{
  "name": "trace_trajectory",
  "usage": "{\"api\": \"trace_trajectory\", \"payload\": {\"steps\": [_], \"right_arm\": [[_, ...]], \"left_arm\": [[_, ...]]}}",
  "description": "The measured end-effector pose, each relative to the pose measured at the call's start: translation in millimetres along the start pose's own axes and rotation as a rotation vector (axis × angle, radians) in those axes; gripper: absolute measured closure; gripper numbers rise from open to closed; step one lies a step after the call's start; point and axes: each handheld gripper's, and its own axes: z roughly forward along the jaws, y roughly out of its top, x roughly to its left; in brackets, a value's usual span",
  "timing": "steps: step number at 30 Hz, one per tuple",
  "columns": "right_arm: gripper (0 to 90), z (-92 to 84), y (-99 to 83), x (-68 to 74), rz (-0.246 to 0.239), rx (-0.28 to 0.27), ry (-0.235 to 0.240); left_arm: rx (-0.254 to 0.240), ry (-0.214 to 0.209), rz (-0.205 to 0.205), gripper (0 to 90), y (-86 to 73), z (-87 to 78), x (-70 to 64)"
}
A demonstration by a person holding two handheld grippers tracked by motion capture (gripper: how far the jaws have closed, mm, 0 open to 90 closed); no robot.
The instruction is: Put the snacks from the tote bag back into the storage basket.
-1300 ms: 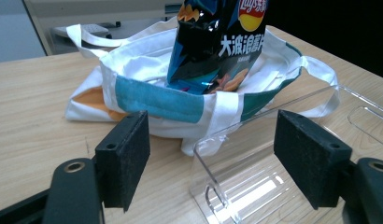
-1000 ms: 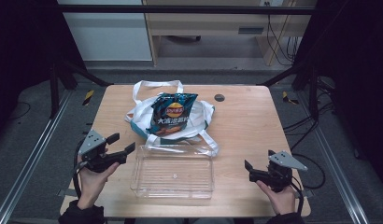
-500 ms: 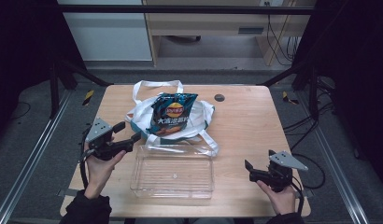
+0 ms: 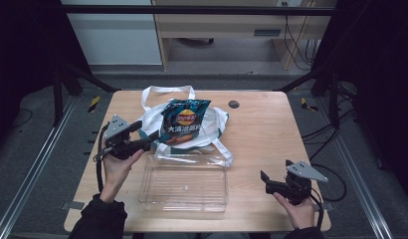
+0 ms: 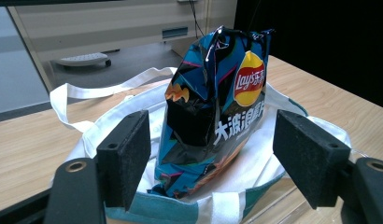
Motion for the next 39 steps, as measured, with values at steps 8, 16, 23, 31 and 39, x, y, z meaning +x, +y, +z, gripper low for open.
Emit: {"api": "trace_trajectory", "payload": {"steps": [8,16,23,31,39], "right_arm": [[5.2,0.2,0.3,0.4,0.002,0.000,0.002],[5.2,0.6,0.4,1.0,0.000,0.002,0.005],[5.2,0.7,0.5,0.8,0.001,0.002,0.009],[5.2,0.7,1.0,1.7,-0.001,-0.001,0.016],[5.1,1.0,1.7,2.4,-0.003,-0.005,0.024]], "left_arm": [[0.033,0.007,0.011,27.6,-4.0,15.0,0.9],[0.049,0.036,0.030,28.2,-4.8,27.3,2.3],[0.059,0.045,0.037,29.1,1.1,37.0,5.4],[0.060,0.029,0.045,30.9,8.4,43.6,2.3],[0.063,0.019,0.049,36.0,12.7,51.9,0.9]]}}
